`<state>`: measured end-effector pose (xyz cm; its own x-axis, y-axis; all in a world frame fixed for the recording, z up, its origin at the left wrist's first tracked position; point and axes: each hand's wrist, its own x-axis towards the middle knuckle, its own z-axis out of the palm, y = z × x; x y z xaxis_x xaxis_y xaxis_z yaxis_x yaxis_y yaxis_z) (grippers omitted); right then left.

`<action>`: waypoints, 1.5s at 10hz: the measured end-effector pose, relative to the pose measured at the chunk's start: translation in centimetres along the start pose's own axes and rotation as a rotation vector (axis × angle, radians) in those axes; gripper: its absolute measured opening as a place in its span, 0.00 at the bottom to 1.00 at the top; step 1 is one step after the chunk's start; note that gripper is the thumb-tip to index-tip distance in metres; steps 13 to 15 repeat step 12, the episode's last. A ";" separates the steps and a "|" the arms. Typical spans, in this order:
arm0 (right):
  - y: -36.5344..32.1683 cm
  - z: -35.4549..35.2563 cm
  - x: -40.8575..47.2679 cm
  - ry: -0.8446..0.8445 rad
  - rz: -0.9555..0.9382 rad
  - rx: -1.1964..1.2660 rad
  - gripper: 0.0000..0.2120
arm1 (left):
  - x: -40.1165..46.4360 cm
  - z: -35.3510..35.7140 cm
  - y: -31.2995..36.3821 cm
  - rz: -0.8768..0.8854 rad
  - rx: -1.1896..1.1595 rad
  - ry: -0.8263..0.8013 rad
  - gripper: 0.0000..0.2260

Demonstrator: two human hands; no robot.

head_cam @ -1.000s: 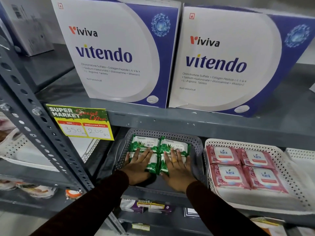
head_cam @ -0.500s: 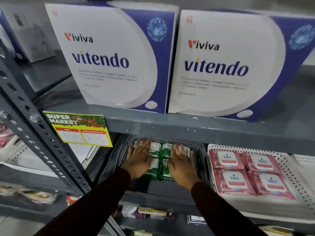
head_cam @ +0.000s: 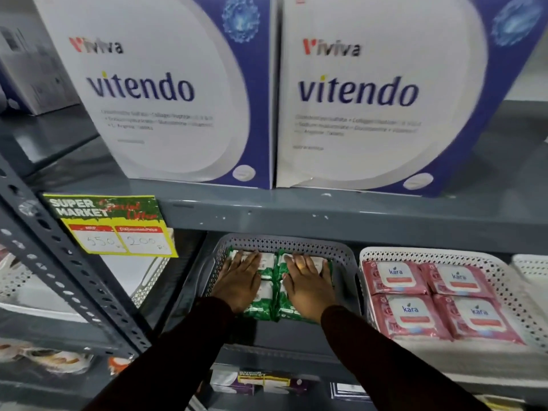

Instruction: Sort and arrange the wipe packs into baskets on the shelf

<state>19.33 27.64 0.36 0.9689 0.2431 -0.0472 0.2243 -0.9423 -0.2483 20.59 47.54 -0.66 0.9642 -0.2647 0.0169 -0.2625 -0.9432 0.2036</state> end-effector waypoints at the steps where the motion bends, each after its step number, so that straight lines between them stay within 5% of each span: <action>1: 0.1 -1.1 0.5 -0.141 -0.024 -0.006 0.29 | 0.7 -0.5 0.1 -0.064 0.127 -0.065 0.25; 2: 2.1 -3.6 -1.1 -0.070 -0.088 0.049 0.29 | 1.4 -1.4 3.9 -0.093 0.140 -0.043 0.25; 3: 7.2 -6.6 -5.2 0.246 -0.085 0.137 0.30 | 1.9 -1.9 11.6 0.067 -0.086 0.167 0.26; 4: 15.4 -8.4 -9.4 0.345 0.038 0.160 0.30 | 2.6 -1.4 20.5 0.272 -0.228 0.309 0.24; 5: 24.0 -9.6 -12.3 0.185 0.209 0.032 0.30 | 4.0 0.3 28.2 0.296 -0.189 0.230 0.28; 6: 29.8 -9.7 -12.9 0.099 0.281 0.014 0.35 | 5.7 3.1 32.3 0.143 -0.109 0.092 0.26; 9: 31.3 -7.3 -11.7 0.042 0.195 -0.067 0.44 | 6.7 7.4 33.9 0.003 0.037 -0.008 0.27; 12: 33.0 -5.4 -10.9 0.313 0.036 -0.047 0.26 | 6.8 8.0 34.9 -0.022 0.069 0.068 0.31; 15: 33.0 -5.4 -10.9 0.313 0.036 -0.047 0.26 | 6.8 8.0 34.9 -0.022 0.069 0.068 0.31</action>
